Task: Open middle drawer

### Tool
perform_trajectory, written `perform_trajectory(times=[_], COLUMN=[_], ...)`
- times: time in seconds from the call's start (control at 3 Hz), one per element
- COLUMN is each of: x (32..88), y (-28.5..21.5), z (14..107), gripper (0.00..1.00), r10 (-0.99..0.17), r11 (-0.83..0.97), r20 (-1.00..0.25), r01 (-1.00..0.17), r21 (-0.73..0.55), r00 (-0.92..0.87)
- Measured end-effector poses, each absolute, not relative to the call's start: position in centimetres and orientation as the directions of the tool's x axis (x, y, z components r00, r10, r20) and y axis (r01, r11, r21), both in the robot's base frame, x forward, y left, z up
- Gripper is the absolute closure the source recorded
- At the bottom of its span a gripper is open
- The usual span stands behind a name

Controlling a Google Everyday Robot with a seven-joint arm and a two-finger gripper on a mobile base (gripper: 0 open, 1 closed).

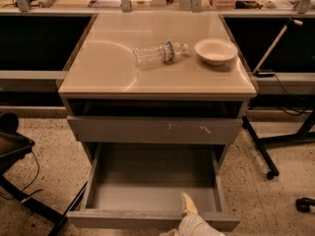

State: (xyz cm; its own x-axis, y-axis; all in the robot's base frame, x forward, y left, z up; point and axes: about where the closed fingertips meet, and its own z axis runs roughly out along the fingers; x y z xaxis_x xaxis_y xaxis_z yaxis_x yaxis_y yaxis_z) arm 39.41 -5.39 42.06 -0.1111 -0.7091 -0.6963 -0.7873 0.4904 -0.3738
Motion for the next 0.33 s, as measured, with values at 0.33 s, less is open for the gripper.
perform_trajectory(times=[0.33], x=[39.41], y=[-5.39], z=[42.06], gripper=[0.0], r10=[-0.709], r11=[0.49], r20=[-0.696], r01=[-0.787], r21=[-0.374], r00=[-0.111])
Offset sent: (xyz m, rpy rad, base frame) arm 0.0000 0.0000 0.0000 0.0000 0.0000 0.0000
